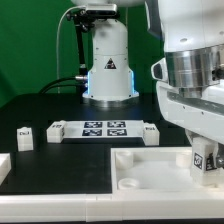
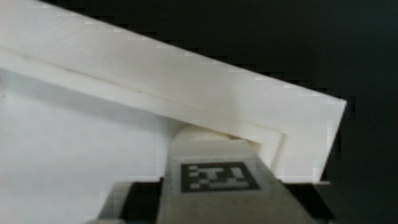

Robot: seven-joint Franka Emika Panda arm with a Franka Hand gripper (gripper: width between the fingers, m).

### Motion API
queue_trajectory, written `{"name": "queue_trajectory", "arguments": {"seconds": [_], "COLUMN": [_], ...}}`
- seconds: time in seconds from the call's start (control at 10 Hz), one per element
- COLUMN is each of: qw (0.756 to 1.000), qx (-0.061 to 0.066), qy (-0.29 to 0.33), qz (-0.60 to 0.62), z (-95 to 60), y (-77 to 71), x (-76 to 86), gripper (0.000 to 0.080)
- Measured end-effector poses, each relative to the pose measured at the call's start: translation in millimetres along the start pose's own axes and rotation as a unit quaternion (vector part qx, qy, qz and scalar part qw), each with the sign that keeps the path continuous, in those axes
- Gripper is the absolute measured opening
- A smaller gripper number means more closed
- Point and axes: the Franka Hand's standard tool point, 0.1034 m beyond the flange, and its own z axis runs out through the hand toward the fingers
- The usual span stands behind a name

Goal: Assemble one leg

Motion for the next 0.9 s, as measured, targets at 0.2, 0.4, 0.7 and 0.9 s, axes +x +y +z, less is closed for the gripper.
{"name": "queue_trajectory", "arguments": {"seconds": [0.2,0.4,0.7,0.9], "qw": [1.000,0.996,0.959,0.915], "qx": [0.000,-0.001,-0.001,-0.003], "qy": [0.000,0.002,0.005,0.006], "qz": [-0.030,-0.086,-0.285,-0.403], "z": [0.0,-0.2,-2.0,-1.8], "y": [0.0,-0.3,-2.7,-3.2], "x": [-0.2,-0.8,-0.6,2.4], "gripper": [0.0292,0.0614,0.0646,0.0646]}}
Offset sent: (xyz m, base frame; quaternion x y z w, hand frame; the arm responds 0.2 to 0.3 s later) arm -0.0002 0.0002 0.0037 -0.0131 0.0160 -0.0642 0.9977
